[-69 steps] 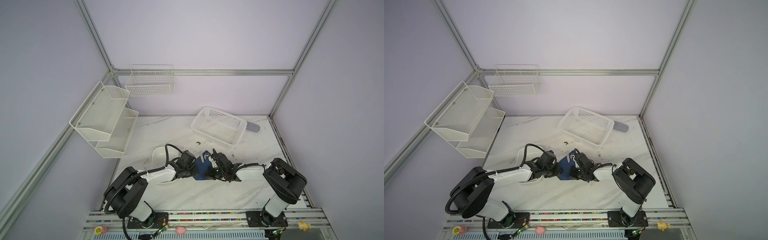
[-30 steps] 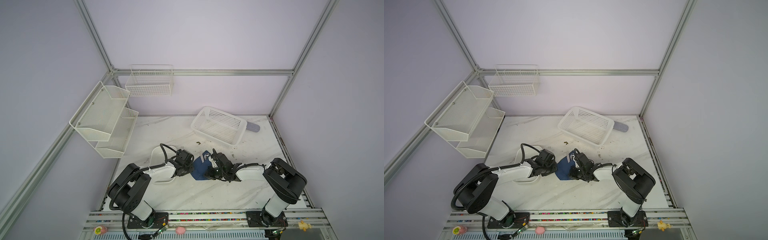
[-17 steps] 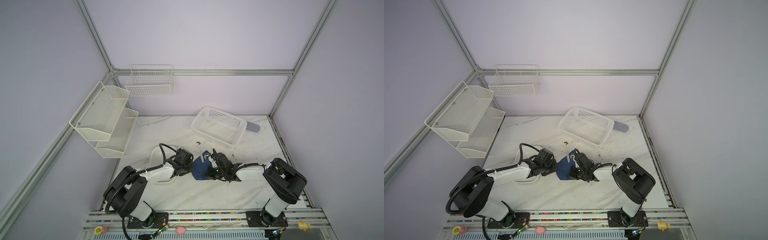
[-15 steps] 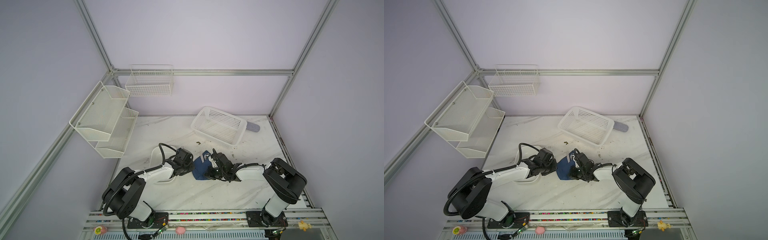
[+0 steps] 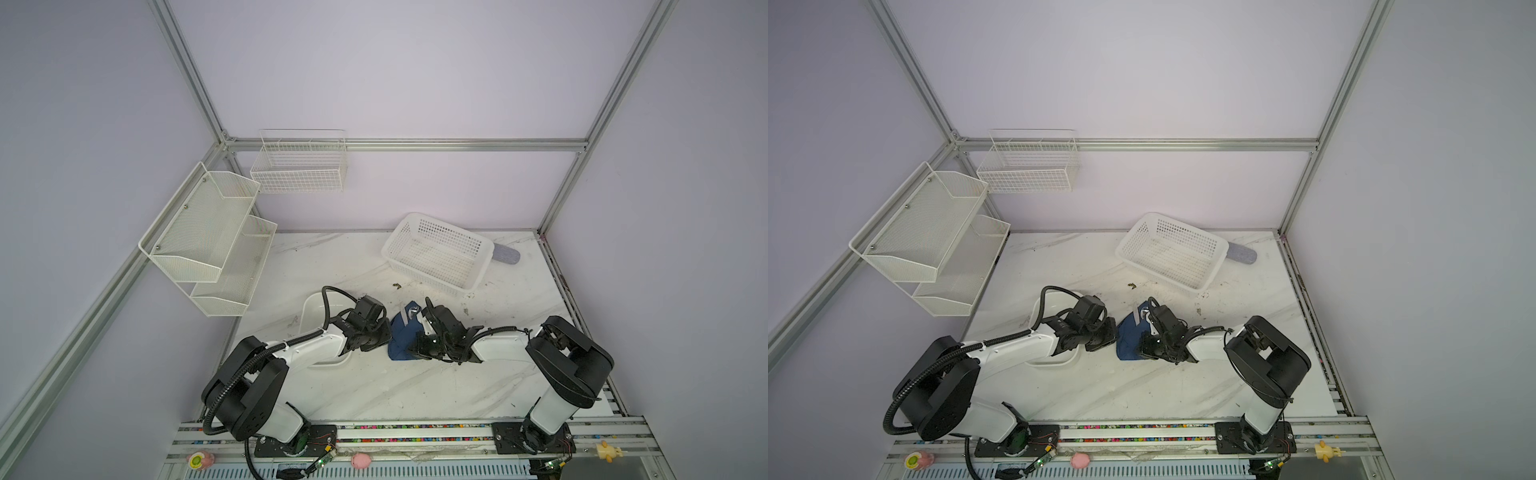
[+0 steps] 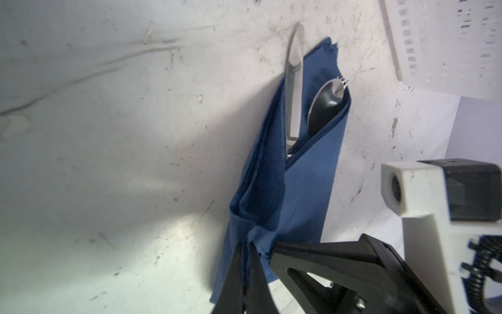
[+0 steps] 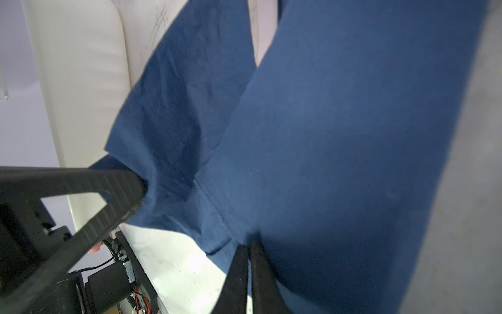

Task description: Place the utensils on the paper napkin and roll it up

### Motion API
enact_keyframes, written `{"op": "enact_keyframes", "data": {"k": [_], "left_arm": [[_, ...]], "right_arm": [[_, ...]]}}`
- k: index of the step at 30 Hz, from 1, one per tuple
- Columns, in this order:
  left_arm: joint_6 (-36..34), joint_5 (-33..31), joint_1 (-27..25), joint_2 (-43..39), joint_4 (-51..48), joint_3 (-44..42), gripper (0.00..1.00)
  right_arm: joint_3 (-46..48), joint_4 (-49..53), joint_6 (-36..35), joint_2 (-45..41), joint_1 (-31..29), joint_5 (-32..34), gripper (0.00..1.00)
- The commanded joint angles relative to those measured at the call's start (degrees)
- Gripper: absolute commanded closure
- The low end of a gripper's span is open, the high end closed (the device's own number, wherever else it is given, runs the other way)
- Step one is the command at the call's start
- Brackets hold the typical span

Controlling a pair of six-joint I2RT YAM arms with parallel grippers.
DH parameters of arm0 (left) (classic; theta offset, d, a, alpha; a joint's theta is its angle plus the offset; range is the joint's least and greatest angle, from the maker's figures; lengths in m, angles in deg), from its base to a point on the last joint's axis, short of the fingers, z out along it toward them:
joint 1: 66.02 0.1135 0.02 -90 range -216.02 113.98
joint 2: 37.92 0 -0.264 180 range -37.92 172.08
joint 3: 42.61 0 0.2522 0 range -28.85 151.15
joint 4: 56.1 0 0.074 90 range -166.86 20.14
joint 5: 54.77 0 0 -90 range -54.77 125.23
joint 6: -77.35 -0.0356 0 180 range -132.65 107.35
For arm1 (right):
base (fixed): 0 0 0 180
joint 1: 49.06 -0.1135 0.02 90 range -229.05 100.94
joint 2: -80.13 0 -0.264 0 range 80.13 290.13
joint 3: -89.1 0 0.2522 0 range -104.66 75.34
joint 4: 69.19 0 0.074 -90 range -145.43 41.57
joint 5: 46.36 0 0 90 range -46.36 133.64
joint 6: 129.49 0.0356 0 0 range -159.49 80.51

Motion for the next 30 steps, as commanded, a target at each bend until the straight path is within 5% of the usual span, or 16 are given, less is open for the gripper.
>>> {"op": "enact_keyframes", "data": {"k": [1,23,30], "left_arm": [[-0.3,2.2,0.0,-0.9,0.5,6.4,1.0],[5.0,7.0,-2.6,7.0,6.0,13.7,1.0],[5.5,6.6,-2.7,7.3,6.5,13.2,1.0]], "right_arm": [[0.0,2.1,0.1,0.7,-0.3,1.6,0.89],[-0.6,2.6,-0.1,-1.9,-0.3,1.0,0.89],[1.0,6.0,0.6,-7.6,0.2,5.6,0.86]]}}
